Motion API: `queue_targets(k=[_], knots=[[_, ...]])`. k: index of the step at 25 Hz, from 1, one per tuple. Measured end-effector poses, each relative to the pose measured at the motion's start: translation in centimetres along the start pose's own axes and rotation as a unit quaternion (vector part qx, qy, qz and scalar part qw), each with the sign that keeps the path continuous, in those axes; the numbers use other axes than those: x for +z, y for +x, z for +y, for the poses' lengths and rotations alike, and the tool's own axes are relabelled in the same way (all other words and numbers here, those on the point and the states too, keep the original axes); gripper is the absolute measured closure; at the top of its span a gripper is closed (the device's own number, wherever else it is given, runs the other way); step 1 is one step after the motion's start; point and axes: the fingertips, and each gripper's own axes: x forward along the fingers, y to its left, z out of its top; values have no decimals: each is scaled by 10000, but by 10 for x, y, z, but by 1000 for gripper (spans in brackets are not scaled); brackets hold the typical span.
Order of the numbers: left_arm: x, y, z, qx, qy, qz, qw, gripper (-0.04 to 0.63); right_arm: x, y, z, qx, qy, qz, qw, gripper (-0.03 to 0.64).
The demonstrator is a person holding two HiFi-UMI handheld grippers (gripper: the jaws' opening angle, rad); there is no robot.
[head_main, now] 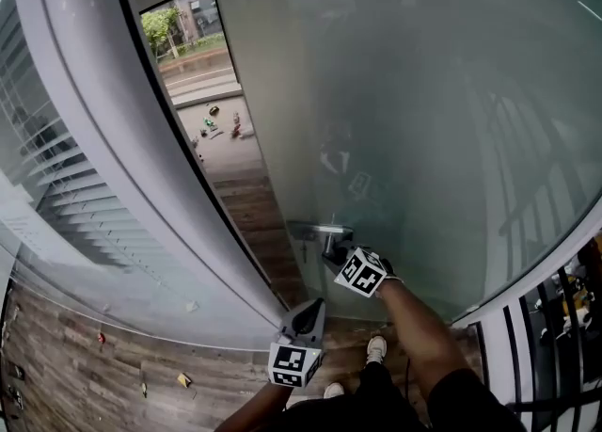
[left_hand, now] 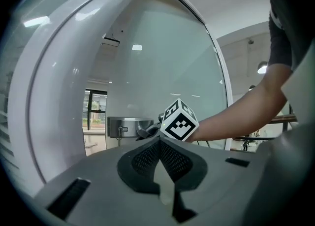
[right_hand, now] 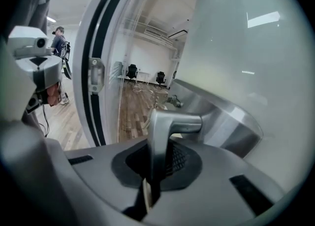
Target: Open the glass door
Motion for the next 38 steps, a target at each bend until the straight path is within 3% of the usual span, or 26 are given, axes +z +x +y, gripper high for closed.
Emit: queue_targets(k=[4,18,25,30,38], knots=[[0,21,6,185,261,-32,9995,594,-4,13,-29,-86,95,-30,9999,597],[19,119,49,792,-97,57,9968,594,-10,50,-148,-452,529,212,9974,601],[45,192,49,901,-43,86,9959,594,-24,57,-238,-625,818,330,9941,601],[59,220,57,1093,-211,192,9936,594,-36,54,-290,-682,1095,385,9909,602],[58,286,75,1331,-195,259,9906,594,-72,66,-393,-883,1478,408,9842,603]])
